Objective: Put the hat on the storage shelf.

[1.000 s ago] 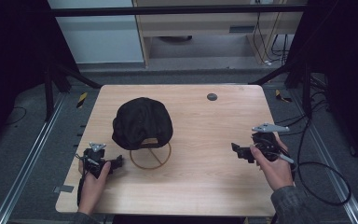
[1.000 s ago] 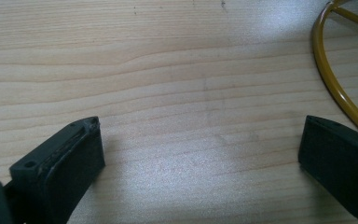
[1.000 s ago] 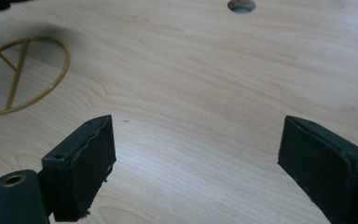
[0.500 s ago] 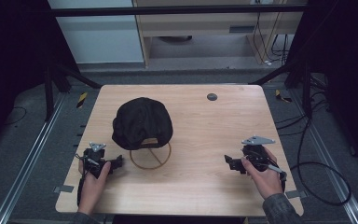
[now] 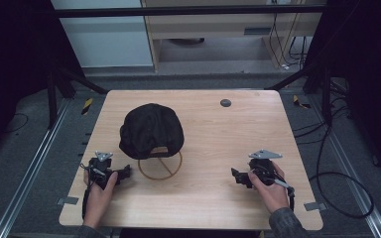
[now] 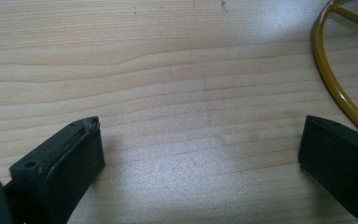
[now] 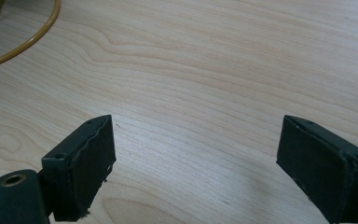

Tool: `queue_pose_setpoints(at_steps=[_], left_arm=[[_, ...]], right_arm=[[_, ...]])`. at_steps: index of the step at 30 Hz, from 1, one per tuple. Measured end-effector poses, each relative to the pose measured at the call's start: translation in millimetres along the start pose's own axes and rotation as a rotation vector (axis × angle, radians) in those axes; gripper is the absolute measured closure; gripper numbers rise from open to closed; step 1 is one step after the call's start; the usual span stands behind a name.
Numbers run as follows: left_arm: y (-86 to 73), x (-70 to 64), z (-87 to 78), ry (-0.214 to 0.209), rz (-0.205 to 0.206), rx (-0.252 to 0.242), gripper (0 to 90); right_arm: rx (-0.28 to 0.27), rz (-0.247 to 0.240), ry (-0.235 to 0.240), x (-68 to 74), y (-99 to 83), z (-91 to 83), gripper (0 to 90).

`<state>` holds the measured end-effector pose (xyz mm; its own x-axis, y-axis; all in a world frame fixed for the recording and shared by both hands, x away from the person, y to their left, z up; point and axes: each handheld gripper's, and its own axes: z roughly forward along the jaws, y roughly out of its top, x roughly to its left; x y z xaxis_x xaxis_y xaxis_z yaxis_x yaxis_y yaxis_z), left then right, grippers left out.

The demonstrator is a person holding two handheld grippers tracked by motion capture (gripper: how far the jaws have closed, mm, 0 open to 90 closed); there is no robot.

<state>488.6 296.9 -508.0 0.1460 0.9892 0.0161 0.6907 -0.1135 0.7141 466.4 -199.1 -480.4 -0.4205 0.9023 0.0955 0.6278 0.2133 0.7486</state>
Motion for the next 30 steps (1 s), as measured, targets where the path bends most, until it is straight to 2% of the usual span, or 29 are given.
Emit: queue_pose_setpoints(at_steps=[6, 16, 18, 21, 22, 30], left_arm=[[0.3, 0.0, 0.5, 0.001, -0.003, -0.002, 0.0], [1.5, 0.8, 1.4, 0.003, 0.000, 0.000, 0.0], [1.6, 0.8, 1.6, 0.002, -0.002, 0.000, 0.0], [1.9, 1.0, 2.0, 0.001, -0.002, -0.001, 0.0], [2.1, 1.1, 2.2, 0.001, -0.002, -0.001, 0.0], [3.2, 3.6, 3.3, -0.001, 0.000, -0.001, 0.0]], right_arm=[[0.010, 0.009, -0.011, 8.0, -2.2, 14.3, 10.7], [0.029, 0.025, -0.029, 13.7, -9.6, 31.1, 8.9], [0.024, -0.007, -0.057, 16.2, -10.5, 33.5, 8.1], [0.022, -0.021, -0.085, 21.6, -11.7, 35.7, 7.0], [0.023, -0.045, -0.102, 23.7, -12.5, 36.9, 6.5], [0.022, -0.040, -0.107, 27.8, -14.6, 35.4, 6.3]])
